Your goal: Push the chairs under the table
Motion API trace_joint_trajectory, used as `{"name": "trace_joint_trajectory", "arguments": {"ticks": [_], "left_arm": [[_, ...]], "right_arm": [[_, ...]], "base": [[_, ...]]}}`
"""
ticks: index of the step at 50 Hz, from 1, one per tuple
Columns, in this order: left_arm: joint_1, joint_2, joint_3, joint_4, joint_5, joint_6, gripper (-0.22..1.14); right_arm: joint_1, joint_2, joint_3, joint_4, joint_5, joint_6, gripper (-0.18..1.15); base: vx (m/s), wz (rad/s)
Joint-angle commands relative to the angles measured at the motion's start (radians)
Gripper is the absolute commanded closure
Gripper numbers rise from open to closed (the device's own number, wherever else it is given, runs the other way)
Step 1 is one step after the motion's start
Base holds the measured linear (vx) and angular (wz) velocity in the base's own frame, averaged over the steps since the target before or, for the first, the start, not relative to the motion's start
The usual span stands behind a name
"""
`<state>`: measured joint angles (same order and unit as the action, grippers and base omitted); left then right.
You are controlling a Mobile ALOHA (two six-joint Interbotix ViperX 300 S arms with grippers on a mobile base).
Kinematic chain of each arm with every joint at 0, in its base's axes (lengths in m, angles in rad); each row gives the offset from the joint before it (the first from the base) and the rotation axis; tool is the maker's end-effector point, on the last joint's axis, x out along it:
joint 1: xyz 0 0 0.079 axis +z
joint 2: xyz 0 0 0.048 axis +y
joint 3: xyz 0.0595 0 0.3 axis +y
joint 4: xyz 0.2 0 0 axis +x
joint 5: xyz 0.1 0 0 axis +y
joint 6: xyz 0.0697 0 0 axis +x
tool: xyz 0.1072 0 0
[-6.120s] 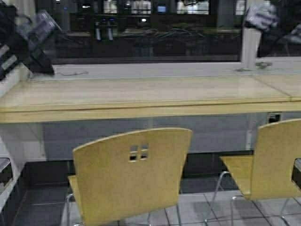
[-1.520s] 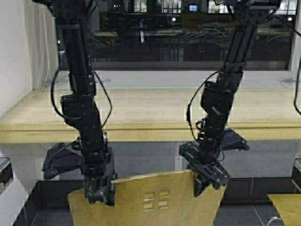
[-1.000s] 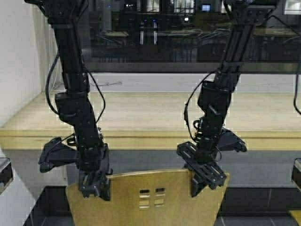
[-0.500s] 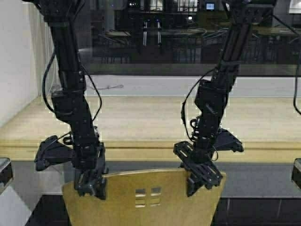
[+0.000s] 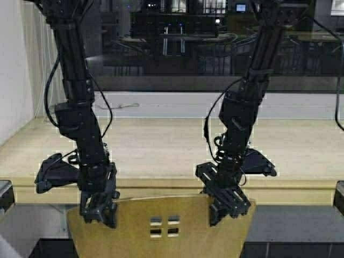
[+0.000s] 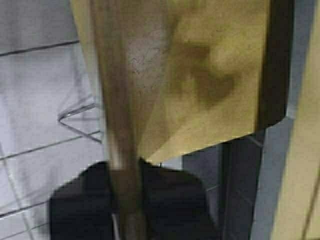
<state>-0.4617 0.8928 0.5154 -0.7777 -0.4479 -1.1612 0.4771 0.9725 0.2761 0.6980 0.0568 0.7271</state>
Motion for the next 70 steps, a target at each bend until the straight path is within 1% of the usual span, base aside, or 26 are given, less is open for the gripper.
{"name": "trace_joint_trajectory", "arguments": {"ticks": [1, 15, 35, 40, 43, 47, 50, 51, 55, 60, 62, 65, 67, 70], "left_arm": [[0.077, -0.054, -0.04, 0.008, -0.029, 0.034, 0.87], [0.087, -0.052, -0.06, 0.009, -0.029, 0.06, 0.87], [0.086, -0.072, -0.02, 0.018, 0.003, 0.061, 0.87], [0.087, -0.075, -0.008, 0.021, 0.021, 0.061, 0.85], [0.087, -0.072, -0.005, 0.023, 0.029, 0.061, 0.83], [0.087, -0.072, -0.005, 0.026, 0.031, 0.063, 0.76], [0.086, -0.072, -0.003, 0.037, 0.032, 0.063, 0.67], [0.087, -0.072, -0.003, 0.043, 0.032, 0.063, 0.63], [0.087, -0.077, -0.002, 0.086, 0.032, 0.063, 0.44], [0.087, -0.084, 0.003, 0.126, 0.057, 0.061, 0.22], [0.087, -0.086, 0.005, 0.127, 0.077, 0.063, 0.15], [0.087, -0.087, 0.0, 0.127, 0.109, 0.063, 0.07], [0.087, -0.089, 0.0, 0.127, 0.124, 0.063, 0.05], [0.087, -0.098, 0.003, 0.127, 0.144, 0.061, 0.05]], "right_arm": [[0.08, 0.005, 0.005, -0.015, 0.015, -0.077, 0.93], [0.098, 0.003, -0.002, -0.008, -0.003, -0.08, 0.93], [0.103, -0.014, 0.014, -0.008, 0.003, -0.095, 0.93], [0.103, -0.012, 0.008, -0.008, 0.002, -0.106, 0.91], [0.101, -0.011, 0.002, -0.012, 0.002, -0.115, 0.87], [0.101, -0.011, -0.009, -0.014, 0.003, -0.126, 0.76], [0.103, -0.011, -0.015, -0.012, 0.005, -0.127, 0.63], [0.101, -0.011, -0.018, -0.011, 0.008, -0.127, 0.55], [0.101, -0.011, -0.025, -0.006, 0.028, -0.124, 0.34], [0.094, -0.012, -0.028, -0.006, 0.063, -0.106, 0.16], [0.092, -0.014, -0.034, -0.005, 0.077, -0.103, 0.12], [0.087, -0.018, -0.038, -0.003, 0.095, -0.097, 0.12], [0.086, -0.021, -0.041, -0.002, 0.101, -0.084, 0.12], [0.084, -0.029, -0.041, 0.002, 0.106, -0.075, 0.12]], "base": [[0.21, 0.01], [0.19, 0.01], [0.14, -0.01], [0.08, 0.0], [0.05, -0.01], [0.03, -0.02], [0.01, -0.01], [0.0, 0.0], [-0.01, 0.0], [-0.02, 0.0], [-0.02, 0.0], [-0.02, 0.0], [-0.02, 0.0], [-0.02, 0.0]]}}
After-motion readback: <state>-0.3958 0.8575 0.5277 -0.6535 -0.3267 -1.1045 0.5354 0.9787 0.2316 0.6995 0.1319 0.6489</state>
